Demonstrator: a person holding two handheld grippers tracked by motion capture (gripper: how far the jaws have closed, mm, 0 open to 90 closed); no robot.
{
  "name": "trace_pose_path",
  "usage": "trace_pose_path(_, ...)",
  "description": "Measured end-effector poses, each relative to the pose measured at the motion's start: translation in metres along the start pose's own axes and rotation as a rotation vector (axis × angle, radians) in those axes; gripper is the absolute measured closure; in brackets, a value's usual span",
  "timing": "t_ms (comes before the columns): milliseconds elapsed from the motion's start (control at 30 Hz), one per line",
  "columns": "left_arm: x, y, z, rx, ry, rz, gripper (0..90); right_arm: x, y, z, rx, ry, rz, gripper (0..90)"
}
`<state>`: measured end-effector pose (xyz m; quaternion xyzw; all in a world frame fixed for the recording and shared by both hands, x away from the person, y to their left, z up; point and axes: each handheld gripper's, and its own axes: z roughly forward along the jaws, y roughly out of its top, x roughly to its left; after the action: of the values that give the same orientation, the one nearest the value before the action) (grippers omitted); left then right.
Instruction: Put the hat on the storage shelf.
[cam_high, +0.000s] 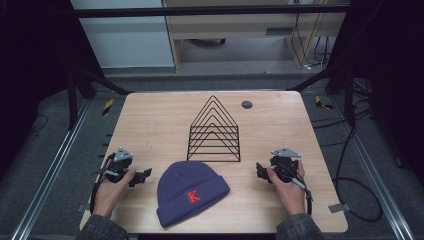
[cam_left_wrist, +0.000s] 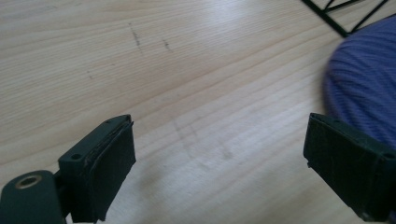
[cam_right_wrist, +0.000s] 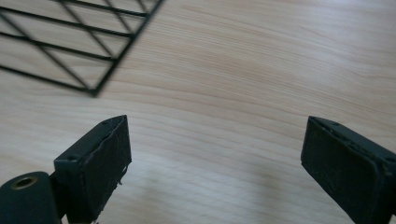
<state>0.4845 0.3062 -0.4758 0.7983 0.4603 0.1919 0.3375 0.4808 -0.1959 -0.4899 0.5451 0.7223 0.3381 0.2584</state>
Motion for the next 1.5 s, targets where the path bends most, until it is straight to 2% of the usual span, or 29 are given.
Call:
trace_pose_path(67, -0.003, 0.001, -0.003, 0.009, 0.003, -0.002, 9.0, 0.004, 0.001, -0.003, -0.001, 0.017, -0.014, 10.8)
trace_pose_path(100, -0.005, 0.003, -0.007, 0.009, -0.007, -0.001, 9.0, 0.009, 0.001, -0.005, 0.002, 0.034, -0.033, 12.2)
trace_pose_path(133, -0.012, 0.006, -0.014, 0.007, -0.021, -0.011, 9.0, 0.017, 0.002, -0.008, 0.006, 0.073, -0.079, 16.0)
trace_pose_path(167, -0.012, 0.006, -0.014, 0.007, -0.021, -0.011, 9.0, 0.017, 0.002, -0.008, 0.006, 0.073, -0.079, 16.0)
trace_pose_path(200, -0.02, 0.01, -0.019, 0.003, -0.037, -0.022, 9.0, 0.025, 0.002, -0.01, 0.018, 0.104, -0.115, 17.3)
trace_pose_path(233, -0.026, 0.012, -0.021, 0.003, -0.048, -0.026, 9.1, 0.027, 0.003, -0.012, 0.021, 0.124, -0.127, 17.5)
trace_pose_path(267, -0.026, 0.012, -0.021, 0.003, -0.048, -0.026, 9.6, 0.027, 0.003, -0.012, 0.021, 0.124, -0.127, 17.5)
trace_pose_path(300, -0.036, 0.014, -0.02, 0.019, -0.062, -0.004, 10.2, 0.032, 0.004, -0.013, 0.021, 0.15, -0.14, 20.1)
trace_pose_path(333, -0.04, 0.014, -0.018, 0.039, -0.072, 0.012, 10.2, 0.034, 0.004, -0.014, 0.025, 0.16, -0.146, 20.3)
trace_pose_path(433, -0.047, 0.016, -0.013, 0.072, -0.081, 0.029, 10.2, 0.039, 0.006, -0.017, 0.023, 0.194, -0.158, 22.4)
trace_pose_path(533, -0.049, 0.017, -0.012, 0.081, -0.074, 0.031, 10.2, 0.043, 0.008, -0.019, 0.024, 0.233, -0.163, 26.0)
trace_pose_path(567, -0.05, 0.017, -0.011, 0.082, -0.07, 0.032, 10.2, 0.043, 0.008, -0.019, 0.024, 0.233, -0.163, 26.0)
trace_pose_path(600, -0.051, 0.017, -0.01, 0.081, -0.064, 0.026, 10.2, 0.046, 0.008, -0.019, 0.034, 0.26, -0.171, 27.3)
trace_pose_path(833, -0.056, 0.021, -0.003, 0.094, -0.058, 0.03, 17.5, 0.057, 0.009, -0.019, 0.034, 0.309, -0.207, 31.2)
trace_pose_path(933, -0.061, 0.024, 0.004, 0.105, -0.075, 0.015, 22.0, 0.062, 0.009, -0.02, 0.035, 0.33, -0.219, 33.3)
trace_pose_path(1067, -0.064, 0.029, 0.01, 0.122, -0.09, 0.018, 30.1, 0.066, 0.01, -0.021, 0.033, 0.351, -0.224, 36.2)
trace_pose_path(1100, -0.064, 0.031, 0.012, 0.139, -0.097, 0.01, 30.1, 0.068, 0.01, -0.022, 0.031, 0.366, -0.218, 37.1)
trace_pose_path(1200, -0.07, 0.043, 0.016, 0.167, -0.097, 0.042, 34.5, 0.073, 0.01, -0.023, 0.035, 0.381, -0.234, 37.9)
trace_pose_path(1267, -0.071, 0.047, 0.019, 0.178, -0.105, 0.045, 36.0, 0.074, 0.01, -0.023, 0.034, 0.388, -0.237, 38.0)
trace_pose_path(1300, -0.072, 0.051, 0.025, 0.203, -0.112, 0.047, 37.8, 0.075, 0.01, -0.024, 0.034, 0.395, -0.24, 38.0)
trace_pose_path(1400, -0.074, 0.053, 0.035, 0.264, -0.11, 0.067, 39.2, 0.074, 0.01, -0.025, 0.036, 0.395, -0.246, 37.0)
trace_pose_path(1500, -0.076, 0.053, 0.04, 0.288, -0.108, 0.077, 42.0, 0.073, 0.009, -0.026, 0.037, 0.403, -0.24, 35.9)
